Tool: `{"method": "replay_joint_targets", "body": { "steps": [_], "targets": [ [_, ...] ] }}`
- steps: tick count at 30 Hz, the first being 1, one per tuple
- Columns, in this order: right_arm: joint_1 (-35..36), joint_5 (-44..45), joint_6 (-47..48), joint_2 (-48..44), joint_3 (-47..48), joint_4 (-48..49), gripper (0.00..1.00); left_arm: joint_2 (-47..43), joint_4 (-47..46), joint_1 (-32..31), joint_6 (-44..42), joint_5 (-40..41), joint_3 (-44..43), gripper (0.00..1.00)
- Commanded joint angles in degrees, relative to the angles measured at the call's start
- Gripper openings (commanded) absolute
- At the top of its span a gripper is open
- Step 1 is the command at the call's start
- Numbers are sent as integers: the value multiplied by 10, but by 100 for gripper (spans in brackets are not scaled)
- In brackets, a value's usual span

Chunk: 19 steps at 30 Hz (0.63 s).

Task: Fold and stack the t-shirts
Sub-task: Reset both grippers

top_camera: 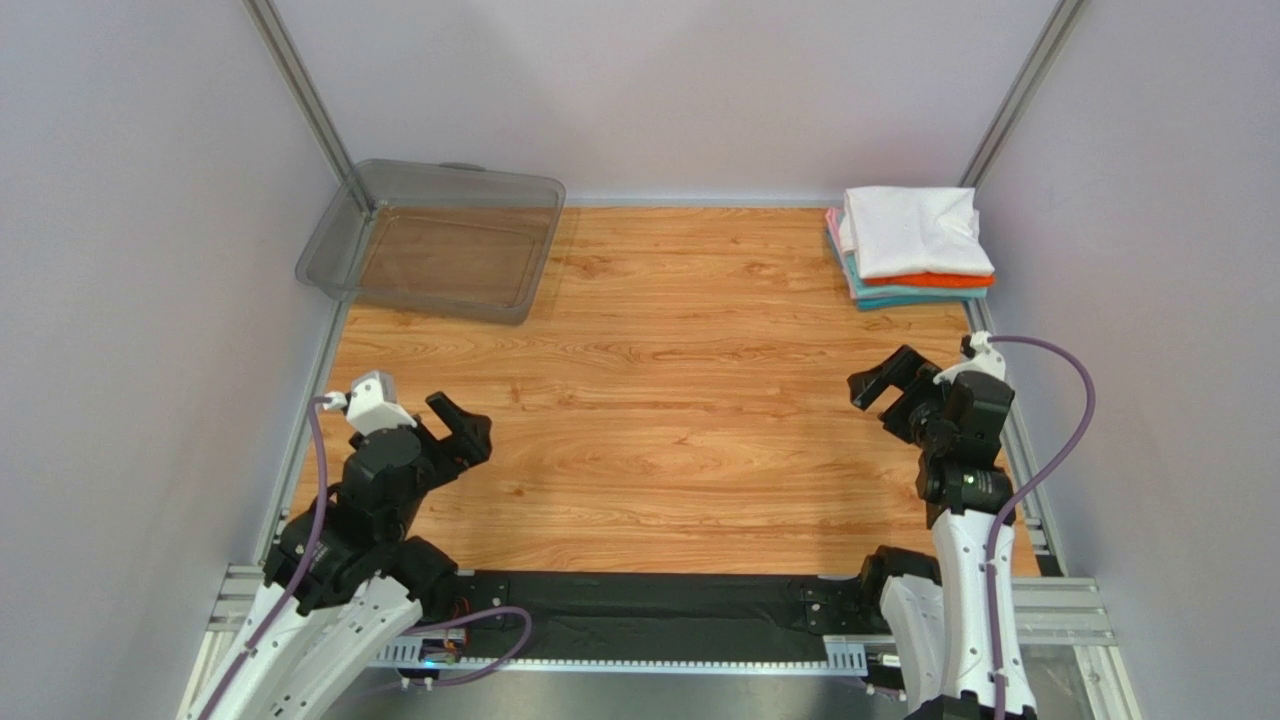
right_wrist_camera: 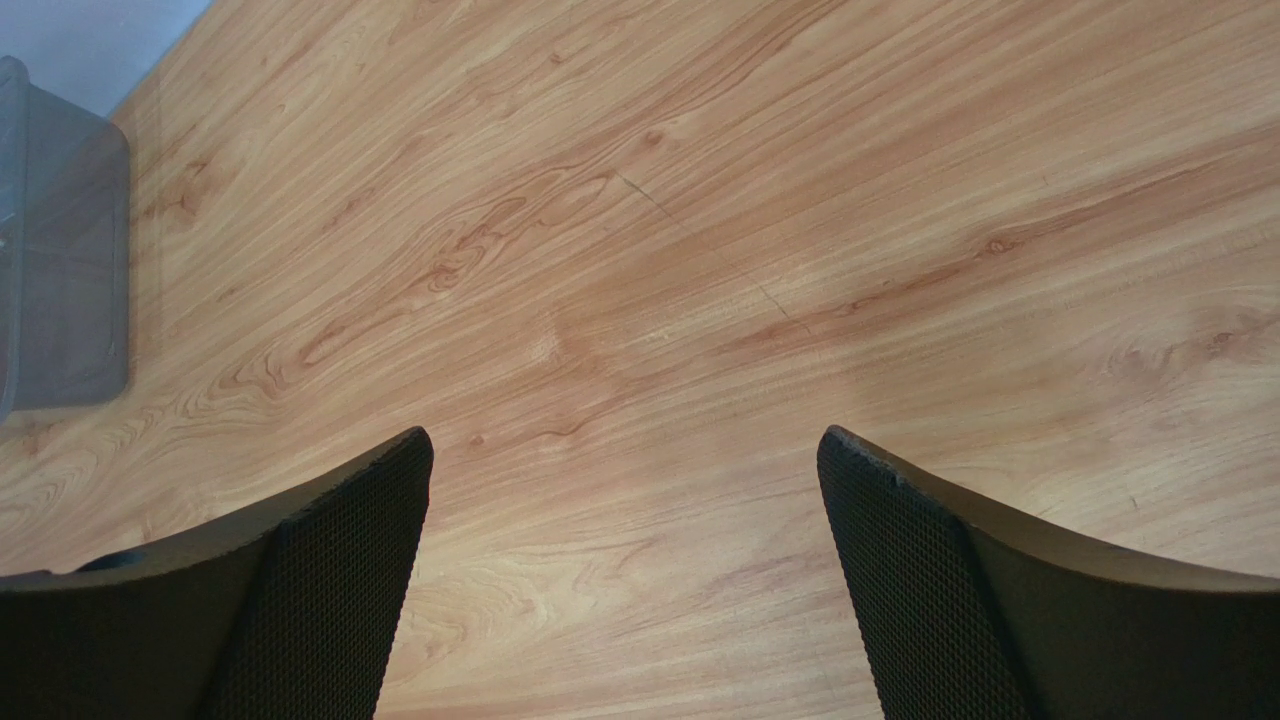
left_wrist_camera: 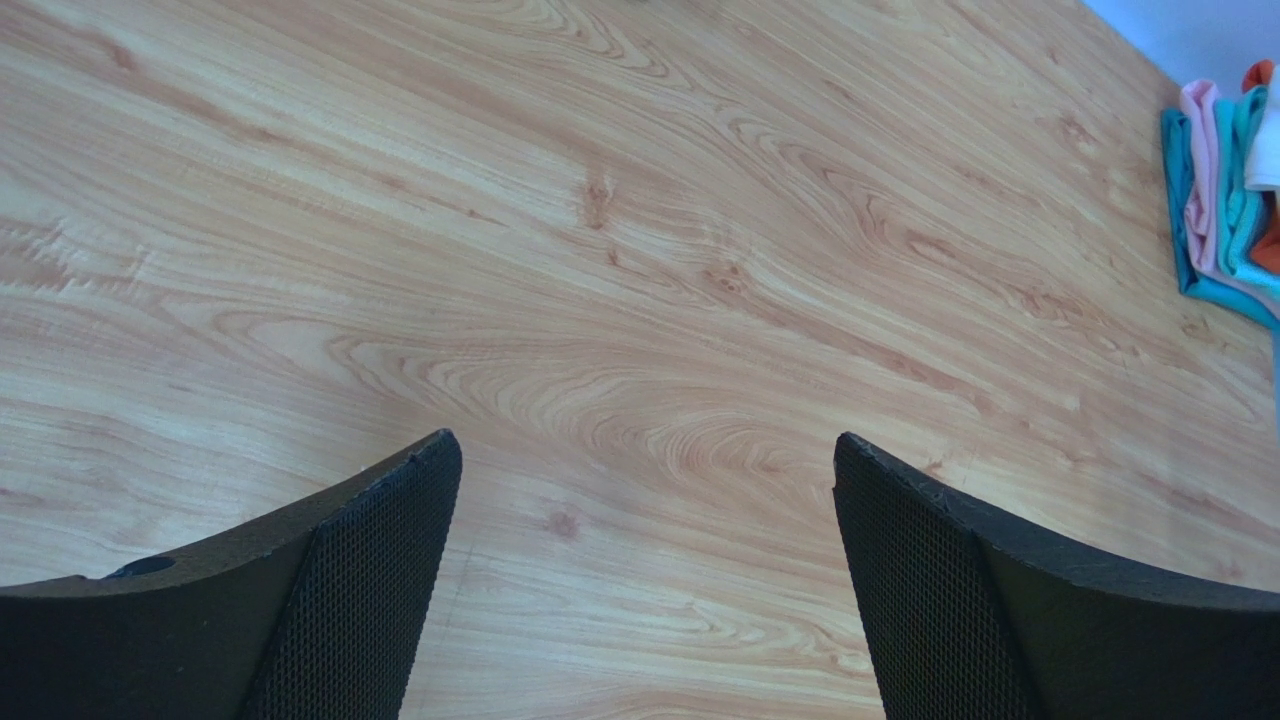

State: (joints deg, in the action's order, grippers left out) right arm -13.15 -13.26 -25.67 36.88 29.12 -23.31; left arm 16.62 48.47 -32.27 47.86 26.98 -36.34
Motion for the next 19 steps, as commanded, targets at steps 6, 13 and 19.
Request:
{"method": "replay_joint_targets", "body": {
  "steps": [6, 13, 19],
  "targets": [
    [1, 22, -13, -27, -17, 40, 100, -36, -32, -2, 7, 11, 22, 100],
    [1, 26, -16, -22, -21, 45, 100, -18, -32, -2, 5, 12, 21, 100],
    [1, 29, -18, -22, -21, 49, 100, -5, -30, -2, 9, 15, 20, 100]
  ]
}}
